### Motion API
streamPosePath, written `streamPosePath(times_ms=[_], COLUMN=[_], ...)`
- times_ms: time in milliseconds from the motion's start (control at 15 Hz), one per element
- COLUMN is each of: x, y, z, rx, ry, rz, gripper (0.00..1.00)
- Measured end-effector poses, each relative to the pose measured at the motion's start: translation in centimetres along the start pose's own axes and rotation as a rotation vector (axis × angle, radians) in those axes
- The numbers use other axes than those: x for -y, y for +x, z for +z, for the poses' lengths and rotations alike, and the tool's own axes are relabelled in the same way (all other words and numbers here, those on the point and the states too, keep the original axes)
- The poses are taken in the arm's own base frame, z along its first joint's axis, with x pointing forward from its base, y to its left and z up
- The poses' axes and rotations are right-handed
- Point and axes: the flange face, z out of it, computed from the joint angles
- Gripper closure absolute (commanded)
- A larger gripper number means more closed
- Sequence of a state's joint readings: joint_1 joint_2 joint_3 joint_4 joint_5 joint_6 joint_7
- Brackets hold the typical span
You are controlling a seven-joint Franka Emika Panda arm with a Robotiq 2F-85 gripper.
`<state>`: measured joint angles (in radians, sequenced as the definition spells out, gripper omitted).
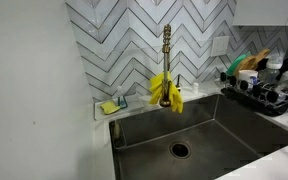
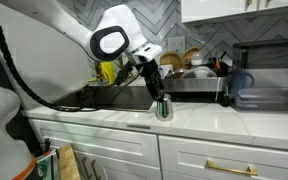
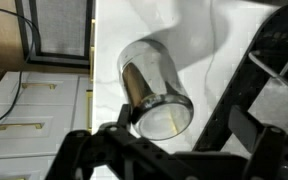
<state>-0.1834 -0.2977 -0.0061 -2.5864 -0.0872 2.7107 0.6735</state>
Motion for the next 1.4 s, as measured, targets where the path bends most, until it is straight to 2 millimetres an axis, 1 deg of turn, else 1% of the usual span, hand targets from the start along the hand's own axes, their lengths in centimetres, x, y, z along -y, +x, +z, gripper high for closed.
streamPosePath(times_ms=[133, 267, 400, 600, 867, 1067, 1200, 1400], x=[0.1, -0.1, -0.5, -1.6, -4.4, -6.4, -7.5, -9.1], y=[0.1, 0.8, 1.9, 3.6, 5.9, 7.7, 8.7, 10.2], z=[-0.1, -0.7, -1.8, -3.5, -4.7, -5.2, -5.2, -4.3], rx=[0.004, 0.013, 0.033, 0.095, 0.186, 0.234, 0.277, 0.351], ry=[0.010, 0.039, 0.065, 0.079, 0.044, 0.052, 0.083, 0.132], rz=[0.005, 0.017, 0.029, 0.048, 0.110, 0.164, 0.197, 0.255], gripper=[0.00, 0.00, 0.00, 0.00, 0.00, 0.00, 0.00, 0.00])
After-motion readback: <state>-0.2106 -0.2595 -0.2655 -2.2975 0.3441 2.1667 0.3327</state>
